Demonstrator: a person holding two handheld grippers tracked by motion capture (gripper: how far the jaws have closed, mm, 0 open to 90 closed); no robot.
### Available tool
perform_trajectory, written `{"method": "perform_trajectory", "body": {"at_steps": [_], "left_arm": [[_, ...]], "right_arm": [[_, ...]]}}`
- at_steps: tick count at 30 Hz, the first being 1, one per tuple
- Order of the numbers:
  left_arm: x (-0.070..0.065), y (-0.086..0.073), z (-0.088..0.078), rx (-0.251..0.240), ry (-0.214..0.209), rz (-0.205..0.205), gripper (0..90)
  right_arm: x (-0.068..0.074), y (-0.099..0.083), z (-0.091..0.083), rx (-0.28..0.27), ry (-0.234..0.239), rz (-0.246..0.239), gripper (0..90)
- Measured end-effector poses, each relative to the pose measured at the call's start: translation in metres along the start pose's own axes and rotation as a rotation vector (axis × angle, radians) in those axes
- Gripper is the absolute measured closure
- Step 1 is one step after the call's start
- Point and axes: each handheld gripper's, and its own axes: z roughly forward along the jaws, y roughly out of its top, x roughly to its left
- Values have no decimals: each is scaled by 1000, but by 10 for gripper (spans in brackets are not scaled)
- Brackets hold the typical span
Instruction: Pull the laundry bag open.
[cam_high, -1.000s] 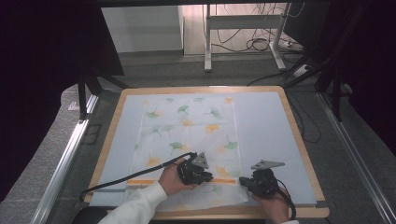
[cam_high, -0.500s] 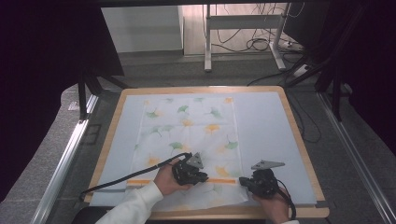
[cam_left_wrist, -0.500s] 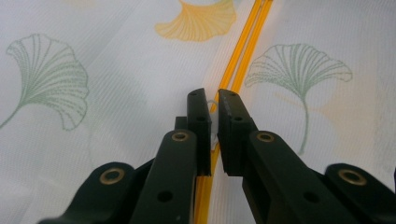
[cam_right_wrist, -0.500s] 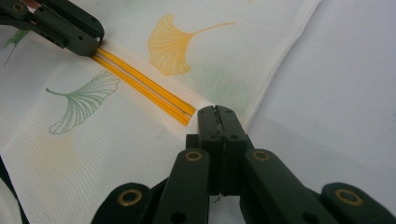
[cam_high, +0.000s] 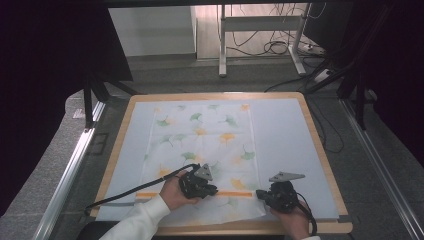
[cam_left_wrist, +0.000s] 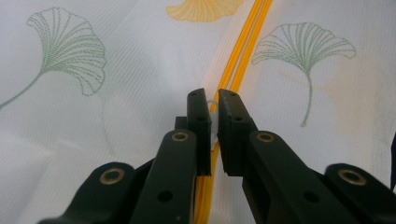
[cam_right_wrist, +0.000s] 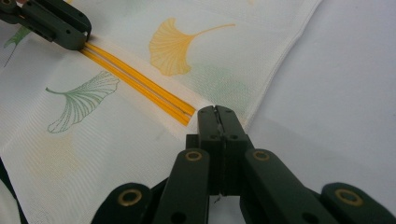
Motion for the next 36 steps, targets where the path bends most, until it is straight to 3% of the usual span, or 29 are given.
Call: {"method": "perform_trajectory", "body": {"at_steps": [6,21,22,36], "left_arm": [[-2,-2,-2,8,15,7,851],[5,-20,-17,18,17,-35,850],[4,-21,-16,4,17,-51,850],[6,-29,-23,3,29,-67,850]], "right_arm": [[0,0,0,-1,-1,1,893],[1,0,0,-5,-7,-2,893],[1,0,0,-5,-8,-2,893],[2,0,0,2,-14,-10,893]]}}
